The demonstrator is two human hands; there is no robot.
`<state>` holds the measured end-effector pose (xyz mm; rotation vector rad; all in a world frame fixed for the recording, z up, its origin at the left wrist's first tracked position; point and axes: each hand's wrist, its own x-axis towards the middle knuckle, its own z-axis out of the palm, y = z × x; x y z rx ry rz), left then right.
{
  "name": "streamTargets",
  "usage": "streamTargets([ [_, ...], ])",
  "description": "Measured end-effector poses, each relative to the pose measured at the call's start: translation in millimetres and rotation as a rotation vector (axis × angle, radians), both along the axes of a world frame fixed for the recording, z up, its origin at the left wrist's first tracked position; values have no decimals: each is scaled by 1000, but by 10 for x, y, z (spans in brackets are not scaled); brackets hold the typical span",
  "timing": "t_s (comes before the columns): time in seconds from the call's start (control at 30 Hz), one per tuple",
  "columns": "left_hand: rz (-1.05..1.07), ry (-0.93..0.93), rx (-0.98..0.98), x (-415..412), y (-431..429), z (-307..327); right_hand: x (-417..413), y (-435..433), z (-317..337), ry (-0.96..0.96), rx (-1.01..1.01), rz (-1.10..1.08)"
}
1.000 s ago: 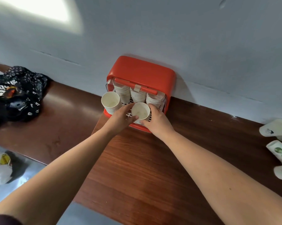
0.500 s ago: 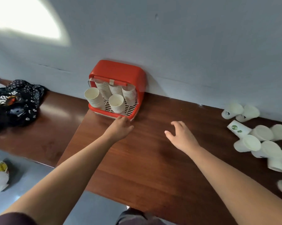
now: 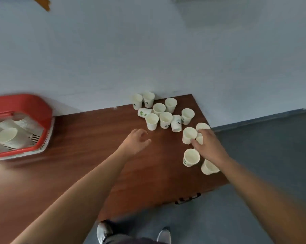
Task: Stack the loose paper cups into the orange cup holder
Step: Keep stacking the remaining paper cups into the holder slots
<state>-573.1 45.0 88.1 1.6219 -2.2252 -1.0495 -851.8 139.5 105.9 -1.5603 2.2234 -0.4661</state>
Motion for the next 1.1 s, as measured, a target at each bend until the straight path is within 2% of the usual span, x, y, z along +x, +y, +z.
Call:
streamTargets([
  [0.2, -204, -1, 42, -1057, 435, -155, -736, 855, -214, -57, 60, -192],
  [0.33, -267, -83, 51, -1483, 544, -364, -811, 1151, -502, -117, 145, -263],
  [0.47, -326, -177, 56, -1754, 535, -574, -744, 1140, -778, -82, 184, -250],
  [0.67, -398, -211, 40, -1934, 431, -986, -757, 818, -1109, -34, 188, -170],
  [0.83, -374, -120, 10, -1910, 412, -1264, -772, 738, -1355, 32, 146, -112],
  [0.97, -362, -75, 0, -1840, 432, -1291, -724, 741, -1360, -5, 95, -124],
  [1.1, -256, -27, -1, -1652, 361, -1066, -535, 609, -1133, -70, 25, -119],
])
